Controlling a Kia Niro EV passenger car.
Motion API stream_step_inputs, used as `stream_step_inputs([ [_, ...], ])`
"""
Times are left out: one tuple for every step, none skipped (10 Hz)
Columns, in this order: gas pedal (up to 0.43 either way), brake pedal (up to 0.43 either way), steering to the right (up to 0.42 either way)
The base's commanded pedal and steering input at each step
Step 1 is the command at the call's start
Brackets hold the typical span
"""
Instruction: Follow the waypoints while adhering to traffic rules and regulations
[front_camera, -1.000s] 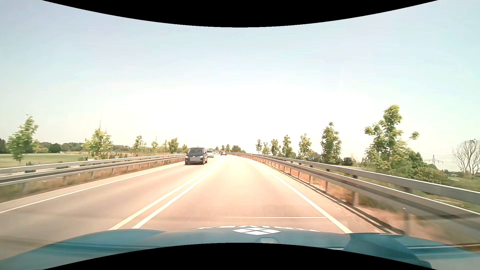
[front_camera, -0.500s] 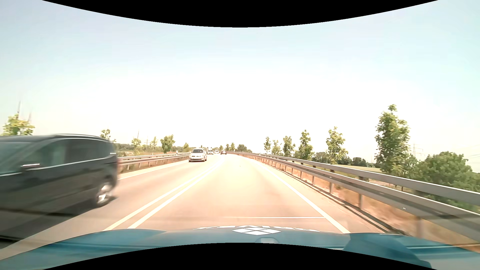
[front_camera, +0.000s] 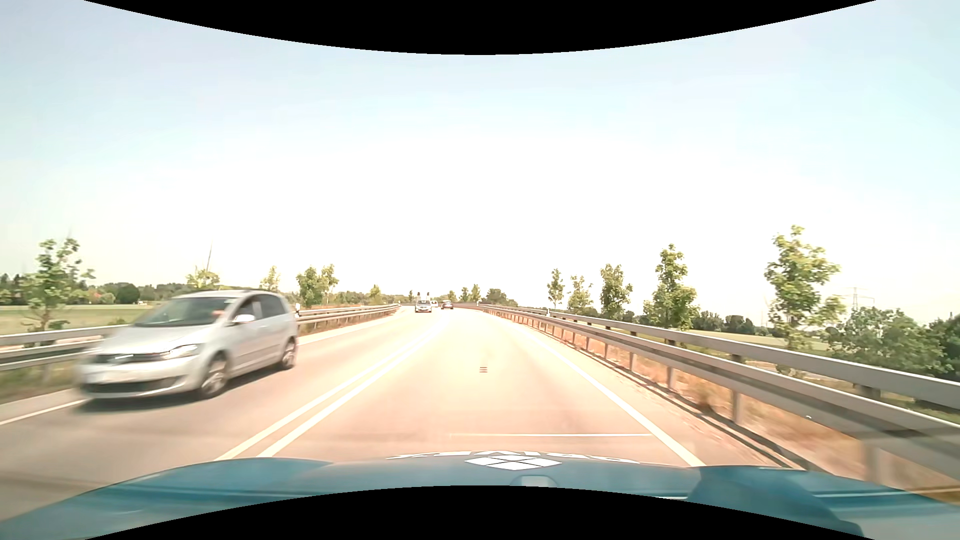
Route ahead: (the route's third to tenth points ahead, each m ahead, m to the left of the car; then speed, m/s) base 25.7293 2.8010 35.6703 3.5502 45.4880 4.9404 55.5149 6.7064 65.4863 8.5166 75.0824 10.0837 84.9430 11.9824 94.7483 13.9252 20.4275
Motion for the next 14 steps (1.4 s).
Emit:
stream_step_inputs([
  [0.157,0.0,-0.016],
  [0.157,0.0,-0.016],
  [0.157,0.0,-0.016],
  [0.157,0.0,-0.016],
  [0.157,0.0,-0.016],
  [0.157,0.0,-0.016],
  [0.157,0.0,-0.015],
  [0.157,0.0,-0.015],
  [0.157,0.0,-0.015],
  [0.157,0.0,-0.015],
  [0.157,0.0,-0.015],
  [0.157,0.0,-0.016],
  [0.157,0.0,-0.016],
  [0.157,0.0,-0.015],
])
